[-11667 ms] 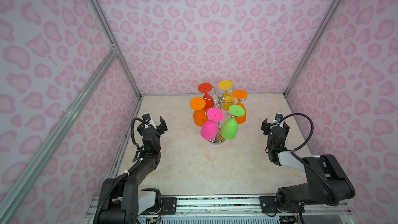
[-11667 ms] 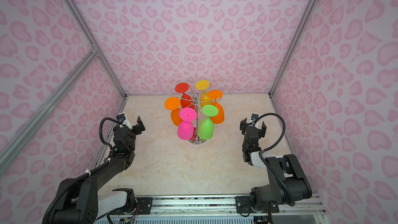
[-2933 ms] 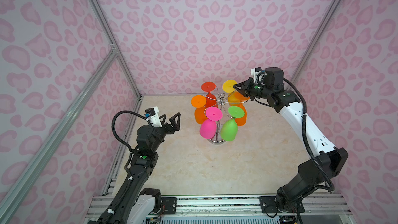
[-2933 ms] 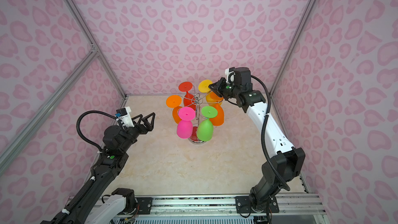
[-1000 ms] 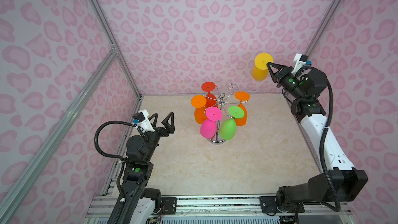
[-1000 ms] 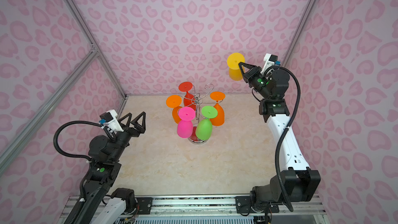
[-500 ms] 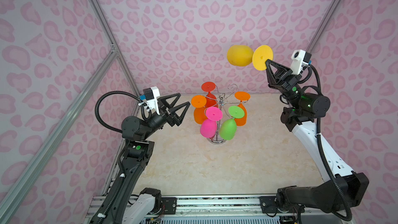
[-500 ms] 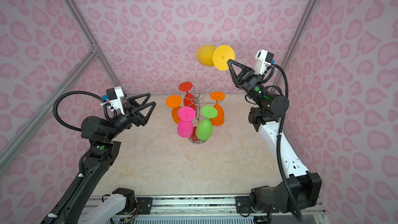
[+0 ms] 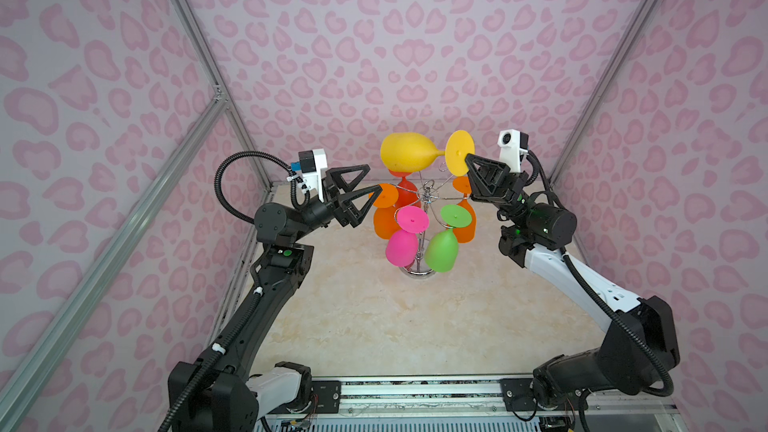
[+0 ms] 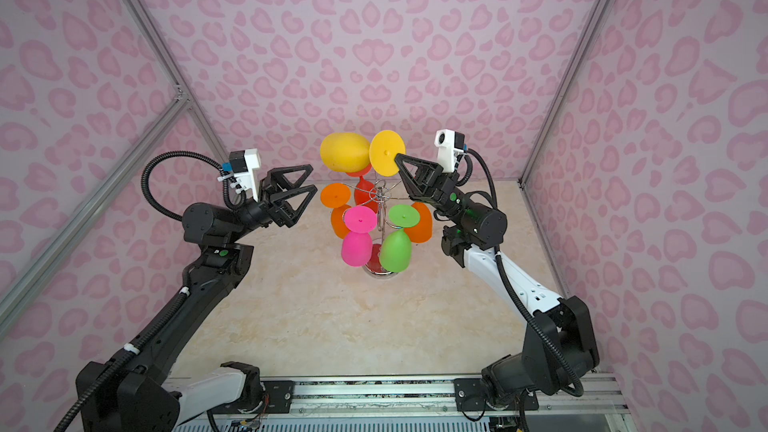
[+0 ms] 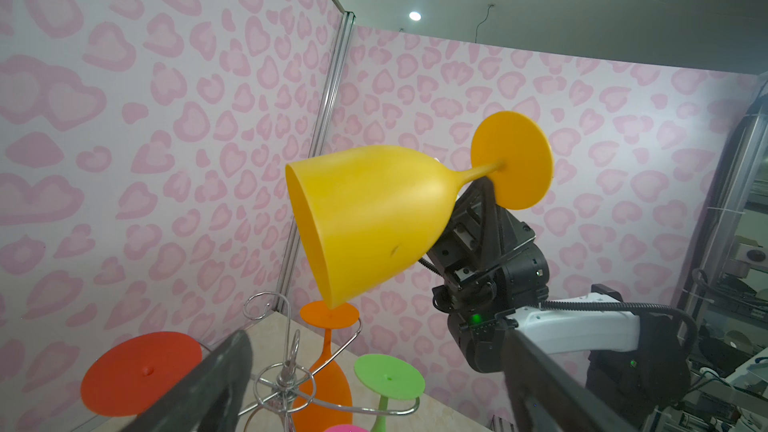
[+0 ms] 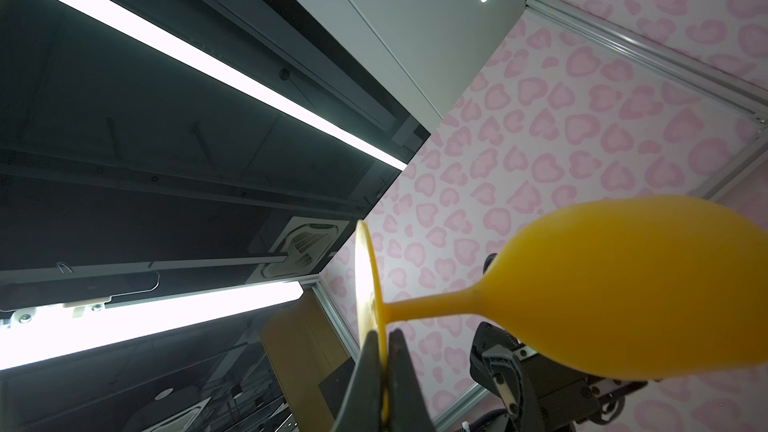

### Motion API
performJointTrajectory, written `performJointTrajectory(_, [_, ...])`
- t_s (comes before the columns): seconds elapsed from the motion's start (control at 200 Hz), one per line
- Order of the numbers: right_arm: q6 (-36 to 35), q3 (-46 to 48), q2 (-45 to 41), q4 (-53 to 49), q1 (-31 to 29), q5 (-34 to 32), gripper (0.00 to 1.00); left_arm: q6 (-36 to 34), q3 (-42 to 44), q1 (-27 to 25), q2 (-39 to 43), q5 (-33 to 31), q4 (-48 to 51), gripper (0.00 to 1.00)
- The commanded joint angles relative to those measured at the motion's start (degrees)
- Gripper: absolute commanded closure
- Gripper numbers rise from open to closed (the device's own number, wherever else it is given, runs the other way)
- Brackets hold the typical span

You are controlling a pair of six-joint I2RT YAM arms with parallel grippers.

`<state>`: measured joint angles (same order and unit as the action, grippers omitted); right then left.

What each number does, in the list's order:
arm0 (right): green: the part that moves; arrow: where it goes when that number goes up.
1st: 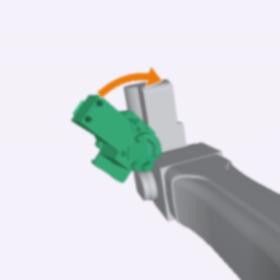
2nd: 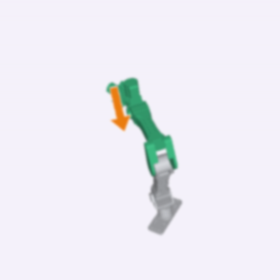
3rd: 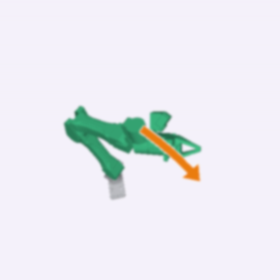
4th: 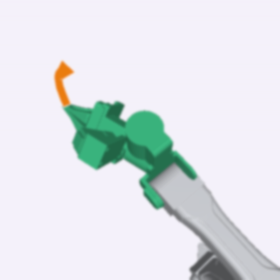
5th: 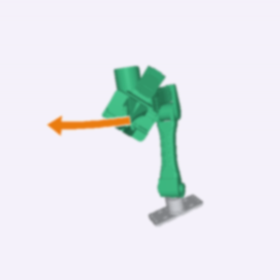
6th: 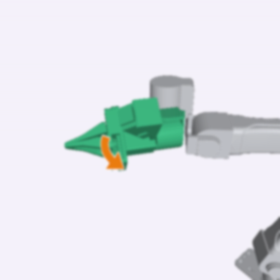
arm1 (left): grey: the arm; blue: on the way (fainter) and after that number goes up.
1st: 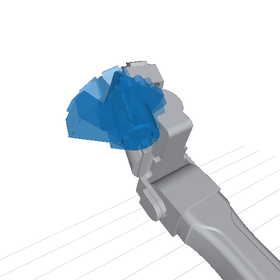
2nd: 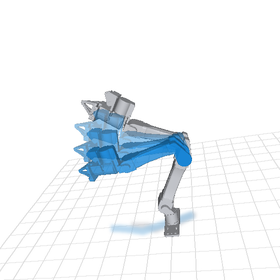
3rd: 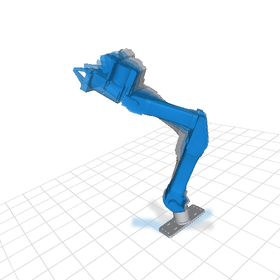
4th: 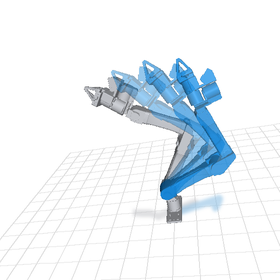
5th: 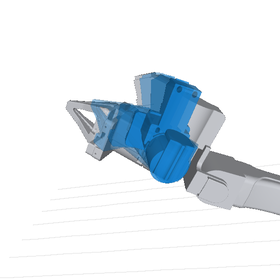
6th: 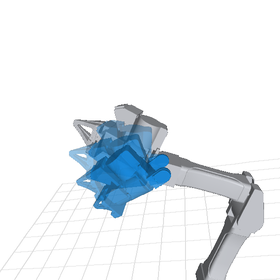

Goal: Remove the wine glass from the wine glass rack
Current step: 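Grasp the yellow glass bowl with the left gripper while the right gripper releases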

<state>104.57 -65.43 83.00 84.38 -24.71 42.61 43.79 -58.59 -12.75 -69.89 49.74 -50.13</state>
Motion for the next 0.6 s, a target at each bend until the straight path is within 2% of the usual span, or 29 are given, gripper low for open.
performJointTrajectory(0.0, [0.73, 1.29, -0.85, 4.96, -0.4, -0.86, 1.0, 3.28, -1.17, 0.09, -1.83, 1.24, -7.54, 0.05])
performJointTrajectory(0.315, [0.48, 3.95, -1.19, 4.94, -0.95, -0.14, 1.0, 8.24, -3.74, -0.51, -5.94, 3.07, -13.65, 0.05])
performJointTrajectory(0.595, [0.41, 4.07, -0.58, 5.01, -1.65, -0.34, 1.0, 9.59, -6.1, -4.49, -8.51, 5.54, -15.48, 0.06])
